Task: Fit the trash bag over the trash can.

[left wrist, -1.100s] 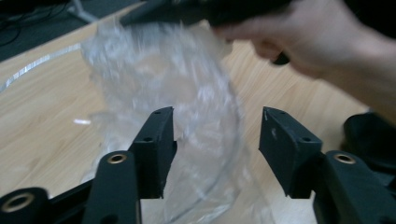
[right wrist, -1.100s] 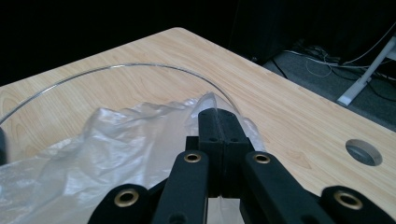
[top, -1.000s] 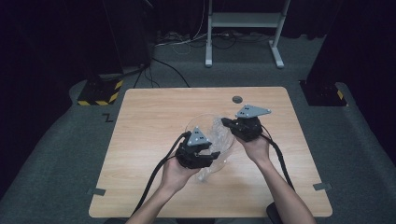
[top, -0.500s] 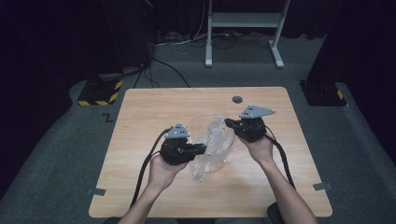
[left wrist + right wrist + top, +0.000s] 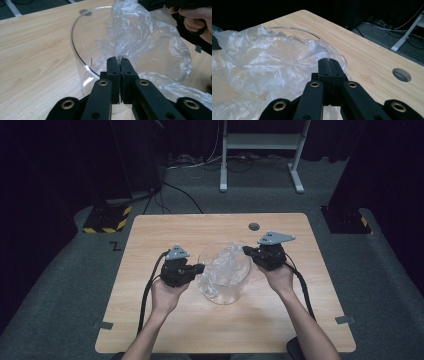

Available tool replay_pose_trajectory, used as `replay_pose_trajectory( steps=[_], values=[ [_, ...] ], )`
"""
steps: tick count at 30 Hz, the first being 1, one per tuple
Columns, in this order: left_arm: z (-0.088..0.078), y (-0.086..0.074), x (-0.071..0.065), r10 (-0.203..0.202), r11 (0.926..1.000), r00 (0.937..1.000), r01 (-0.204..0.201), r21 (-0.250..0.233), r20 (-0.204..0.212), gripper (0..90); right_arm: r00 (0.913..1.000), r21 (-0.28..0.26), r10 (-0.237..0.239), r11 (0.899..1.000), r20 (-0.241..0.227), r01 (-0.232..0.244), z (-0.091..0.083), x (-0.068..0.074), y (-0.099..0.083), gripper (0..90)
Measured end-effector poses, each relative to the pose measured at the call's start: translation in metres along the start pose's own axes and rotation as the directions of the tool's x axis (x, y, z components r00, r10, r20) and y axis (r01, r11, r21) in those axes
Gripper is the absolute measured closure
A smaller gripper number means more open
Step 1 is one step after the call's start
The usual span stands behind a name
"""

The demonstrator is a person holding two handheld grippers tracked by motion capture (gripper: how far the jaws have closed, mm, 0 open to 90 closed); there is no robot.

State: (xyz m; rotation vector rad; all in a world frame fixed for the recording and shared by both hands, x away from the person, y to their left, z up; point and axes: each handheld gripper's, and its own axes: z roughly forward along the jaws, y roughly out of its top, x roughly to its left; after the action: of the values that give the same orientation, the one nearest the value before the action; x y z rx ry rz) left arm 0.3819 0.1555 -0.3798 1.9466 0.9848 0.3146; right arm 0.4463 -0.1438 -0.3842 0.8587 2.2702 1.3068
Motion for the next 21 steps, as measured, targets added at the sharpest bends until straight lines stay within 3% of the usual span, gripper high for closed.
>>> replay_pose_trajectory(
  steps=[6, 9, 12, 21],
  values=[
    [-0.002, 0.002, 0.007, -0.008, 0.999, 0.9996, 0.007, -0.044, -0.027, 87.7, 0.9999, -0.006, 0.012, 1.0, 0.006, -0.012, 0.0, -0.004, 0.001, 89.8],
    [-0.002, 0.003, 0.014, -0.039, 0.9974, 0.9991, 0.037, -0.061, -0.019, 87.7, 0.9998, -0.006, 0.018, 1.0, 0.011, -0.018, 0.002, -0.008, 0.002, 89.8],
    [0.003, 0.003, 0.02, -0.023, 0.9982, 0.9976, 0.019, -0.057, -0.066, 87.7, 0.9994, -0.003, 0.034, 0.999, 0.006, -0.034, 0.008, -0.012, 0.002, 89.8],
    [0.013, 0.004, 0.031, -0.048, 0.9963, 0.9947, 0.041, -0.076, -0.091, 87.7, 0.9984, -0.009, 0.041, 0.999, 0.04, -0.041, 0.021, -0.018, 0.0, 89.8]
  ],
)
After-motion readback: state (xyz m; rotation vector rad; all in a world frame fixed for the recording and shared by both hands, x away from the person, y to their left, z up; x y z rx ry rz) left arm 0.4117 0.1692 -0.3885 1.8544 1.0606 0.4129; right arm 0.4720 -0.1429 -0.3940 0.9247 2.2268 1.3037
